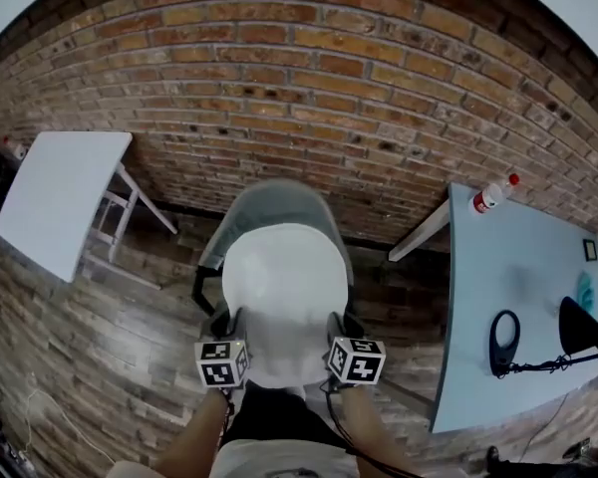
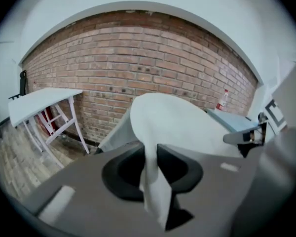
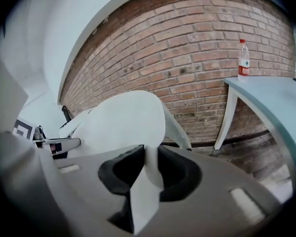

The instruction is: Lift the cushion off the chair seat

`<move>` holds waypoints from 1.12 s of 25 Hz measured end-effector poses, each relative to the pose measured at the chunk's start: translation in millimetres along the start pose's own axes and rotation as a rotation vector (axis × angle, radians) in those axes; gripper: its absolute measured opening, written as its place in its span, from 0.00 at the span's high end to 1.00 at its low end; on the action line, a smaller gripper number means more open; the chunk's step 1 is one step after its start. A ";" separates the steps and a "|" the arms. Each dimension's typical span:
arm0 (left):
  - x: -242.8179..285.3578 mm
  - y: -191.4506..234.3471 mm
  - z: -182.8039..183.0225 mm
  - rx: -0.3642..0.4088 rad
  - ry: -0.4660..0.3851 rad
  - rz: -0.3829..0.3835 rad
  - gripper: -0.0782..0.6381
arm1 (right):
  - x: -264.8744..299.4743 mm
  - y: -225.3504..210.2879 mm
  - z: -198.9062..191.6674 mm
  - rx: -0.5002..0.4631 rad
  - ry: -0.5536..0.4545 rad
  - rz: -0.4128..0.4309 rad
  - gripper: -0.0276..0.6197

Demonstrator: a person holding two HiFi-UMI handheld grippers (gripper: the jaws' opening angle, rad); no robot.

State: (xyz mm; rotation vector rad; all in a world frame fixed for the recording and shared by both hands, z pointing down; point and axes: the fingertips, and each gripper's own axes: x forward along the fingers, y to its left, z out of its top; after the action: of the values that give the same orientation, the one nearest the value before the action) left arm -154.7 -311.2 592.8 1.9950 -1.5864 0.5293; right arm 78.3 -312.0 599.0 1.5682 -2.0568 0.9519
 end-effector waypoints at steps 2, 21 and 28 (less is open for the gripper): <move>-22.3 -10.7 15.7 0.011 -0.022 0.007 0.79 | -27.4 5.9 14.5 -0.024 -0.018 0.007 0.83; -128.3 -57.0 107.2 0.033 -0.216 0.001 0.79 | -156.0 38.5 114.5 -0.153 -0.230 0.041 0.85; -134.0 -62.0 126.7 0.051 -0.253 -0.013 0.79 | -167.1 41.1 127.3 -0.161 -0.268 0.032 0.86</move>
State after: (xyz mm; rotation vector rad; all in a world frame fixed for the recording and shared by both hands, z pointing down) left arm -128.5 -277.5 403.0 2.1795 -1.7210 0.3247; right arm 102.4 -281.4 388.4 1.6548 -2.2792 0.5944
